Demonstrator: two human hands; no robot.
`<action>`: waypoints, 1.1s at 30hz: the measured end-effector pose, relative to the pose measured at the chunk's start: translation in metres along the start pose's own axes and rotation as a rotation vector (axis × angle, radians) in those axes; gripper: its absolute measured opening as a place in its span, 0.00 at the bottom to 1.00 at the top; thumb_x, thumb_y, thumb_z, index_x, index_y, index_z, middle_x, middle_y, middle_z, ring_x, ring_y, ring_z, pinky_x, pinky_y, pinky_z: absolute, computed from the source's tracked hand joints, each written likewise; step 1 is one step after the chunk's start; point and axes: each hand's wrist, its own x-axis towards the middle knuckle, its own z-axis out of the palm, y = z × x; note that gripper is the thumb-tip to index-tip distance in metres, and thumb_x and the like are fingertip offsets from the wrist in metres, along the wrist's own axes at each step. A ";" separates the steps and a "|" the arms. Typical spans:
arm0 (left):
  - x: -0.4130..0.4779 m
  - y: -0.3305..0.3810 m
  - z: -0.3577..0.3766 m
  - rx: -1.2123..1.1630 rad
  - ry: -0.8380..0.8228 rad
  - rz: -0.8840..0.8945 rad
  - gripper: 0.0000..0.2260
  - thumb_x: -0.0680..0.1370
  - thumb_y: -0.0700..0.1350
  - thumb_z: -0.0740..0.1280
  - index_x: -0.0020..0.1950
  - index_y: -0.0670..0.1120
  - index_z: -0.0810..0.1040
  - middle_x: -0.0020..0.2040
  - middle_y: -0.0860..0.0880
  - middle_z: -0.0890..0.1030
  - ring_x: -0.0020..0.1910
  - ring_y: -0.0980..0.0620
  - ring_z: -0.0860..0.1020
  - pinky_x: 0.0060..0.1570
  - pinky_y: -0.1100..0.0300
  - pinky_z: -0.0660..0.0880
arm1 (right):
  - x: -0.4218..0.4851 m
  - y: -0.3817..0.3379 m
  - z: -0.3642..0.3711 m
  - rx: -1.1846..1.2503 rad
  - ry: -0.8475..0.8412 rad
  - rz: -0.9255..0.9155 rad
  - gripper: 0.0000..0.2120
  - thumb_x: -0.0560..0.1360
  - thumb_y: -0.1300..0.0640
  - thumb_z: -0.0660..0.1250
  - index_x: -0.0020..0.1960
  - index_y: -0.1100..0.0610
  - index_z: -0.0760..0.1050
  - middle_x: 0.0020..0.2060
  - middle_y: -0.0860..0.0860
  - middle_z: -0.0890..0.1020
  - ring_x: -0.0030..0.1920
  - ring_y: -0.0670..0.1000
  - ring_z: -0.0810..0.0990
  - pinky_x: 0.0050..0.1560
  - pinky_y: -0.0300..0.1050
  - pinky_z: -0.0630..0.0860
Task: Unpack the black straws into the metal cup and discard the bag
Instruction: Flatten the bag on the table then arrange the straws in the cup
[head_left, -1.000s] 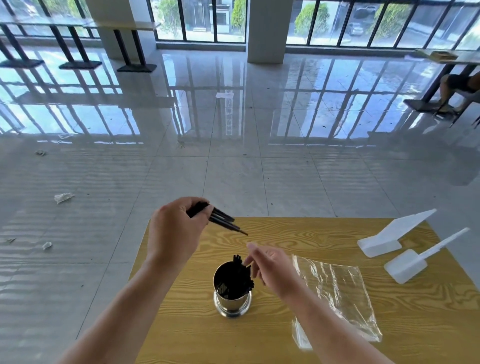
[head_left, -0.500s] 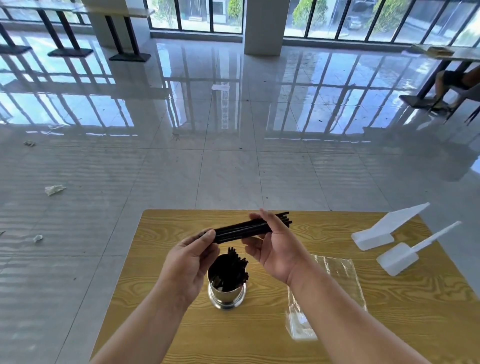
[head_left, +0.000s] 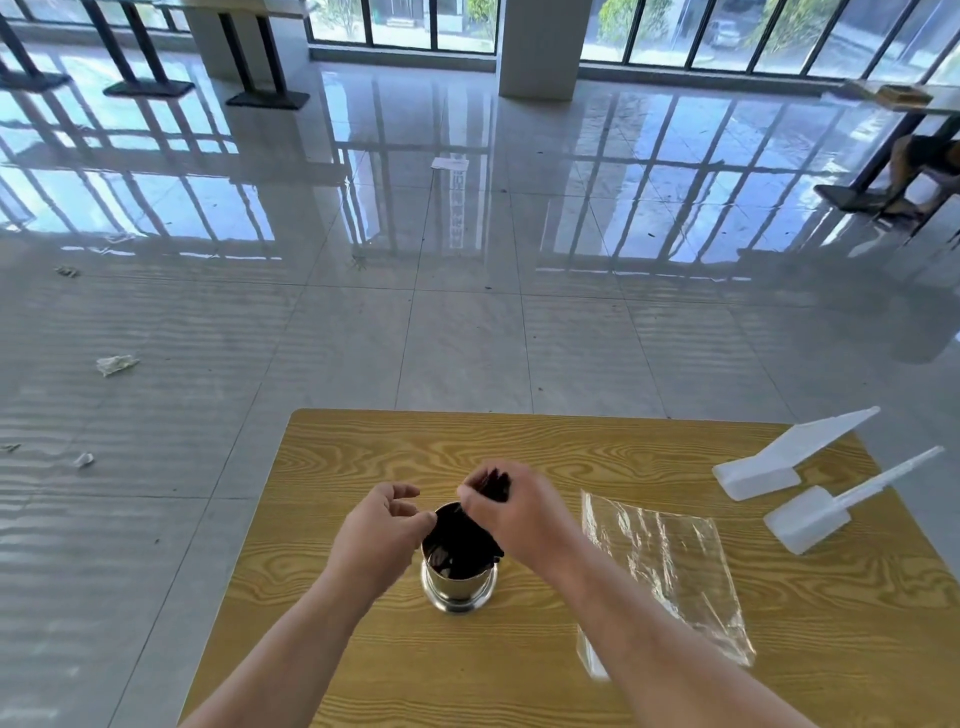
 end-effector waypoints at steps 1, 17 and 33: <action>0.001 -0.001 0.002 0.069 -0.014 0.018 0.15 0.76 0.50 0.76 0.61 0.55 0.78 0.53 0.54 0.83 0.46 0.51 0.85 0.48 0.47 0.85 | 0.000 0.005 0.003 -0.038 -0.004 0.017 0.09 0.78 0.42 0.70 0.50 0.47 0.81 0.44 0.44 0.84 0.41 0.43 0.82 0.41 0.41 0.82; 0.006 0.008 0.038 0.540 -0.190 0.267 0.16 0.71 0.59 0.75 0.56 0.62 0.77 0.49 0.61 0.80 0.46 0.62 0.79 0.43 0.61 0.79 | 0.002 0.039 0.020 0.059 -0.086 0.336 0.11 0.81 0.54 0.65 0.49 0.50 0.86 0.42 0.50 0.89 0.42 0.51 0.87 0.43 0.47 0.84; 0.004 0.038 0.028 0.725 -0.058 0.554 0.05 0.79 0.51 0.70 0.52 0.54 0.86 0.46 0.56 0.85 0.44 0.56 0.81 0.44 0.63 0.77 | -0.008 0.038 0.004 -0.023 -0.002 0.228 0.06 0.80 0.53 0.65 0.49 0.46 0.80 0.41 0.45 0.86 0.40 0.44 0.84 0.35 0.37 0.80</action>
